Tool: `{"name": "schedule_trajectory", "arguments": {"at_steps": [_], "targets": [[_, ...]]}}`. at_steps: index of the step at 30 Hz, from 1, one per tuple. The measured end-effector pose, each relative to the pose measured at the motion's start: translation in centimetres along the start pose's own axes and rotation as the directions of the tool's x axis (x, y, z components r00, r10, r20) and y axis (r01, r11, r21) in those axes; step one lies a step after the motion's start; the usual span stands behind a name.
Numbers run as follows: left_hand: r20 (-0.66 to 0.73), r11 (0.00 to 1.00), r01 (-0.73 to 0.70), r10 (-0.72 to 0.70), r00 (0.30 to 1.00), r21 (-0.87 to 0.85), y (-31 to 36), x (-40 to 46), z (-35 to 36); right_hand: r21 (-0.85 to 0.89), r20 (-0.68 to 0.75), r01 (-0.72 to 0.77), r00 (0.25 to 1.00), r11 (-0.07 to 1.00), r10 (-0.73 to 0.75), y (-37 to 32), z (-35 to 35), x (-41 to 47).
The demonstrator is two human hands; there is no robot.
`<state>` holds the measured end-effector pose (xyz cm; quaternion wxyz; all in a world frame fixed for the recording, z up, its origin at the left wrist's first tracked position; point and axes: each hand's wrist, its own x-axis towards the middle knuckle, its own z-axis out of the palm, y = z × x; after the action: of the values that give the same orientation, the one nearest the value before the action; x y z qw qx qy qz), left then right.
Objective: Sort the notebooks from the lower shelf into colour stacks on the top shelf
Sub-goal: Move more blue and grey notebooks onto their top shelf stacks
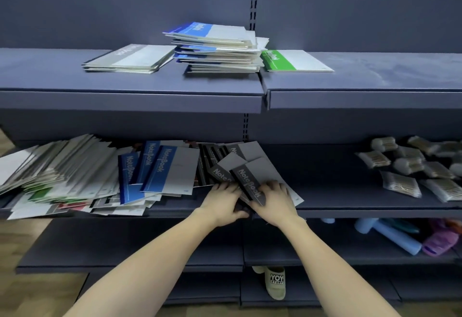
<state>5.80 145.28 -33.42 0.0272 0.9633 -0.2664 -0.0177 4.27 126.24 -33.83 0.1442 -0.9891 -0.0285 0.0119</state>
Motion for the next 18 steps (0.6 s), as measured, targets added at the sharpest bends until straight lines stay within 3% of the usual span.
{"name": "schedule_trajectory", "arguments": {"at_steps": [4,11,18], "targets": [[0.001,0.990,-0.014,0.014,1.000,0.140,-2.2,-2.3,0.3,-0.055,0.090,0.059,0.995,0.997,-0.054,-2.3,0.4,-0.9],[-0.090,0.976,-0.095,0.115,0.989,0.195,-5.1,-6.7,1.0,-0.062,0.202,0.105,0.975,0.993,-0.090,-7.1,1.0,-2.6],[-0.145,0.969,-0.192,0.214,0.966,0.154,-5.4,-8.8,-1.7,0.013,0.412,-0.025,0.911,1.000,0.017,-9.7,-2.1,-3.8]]}}
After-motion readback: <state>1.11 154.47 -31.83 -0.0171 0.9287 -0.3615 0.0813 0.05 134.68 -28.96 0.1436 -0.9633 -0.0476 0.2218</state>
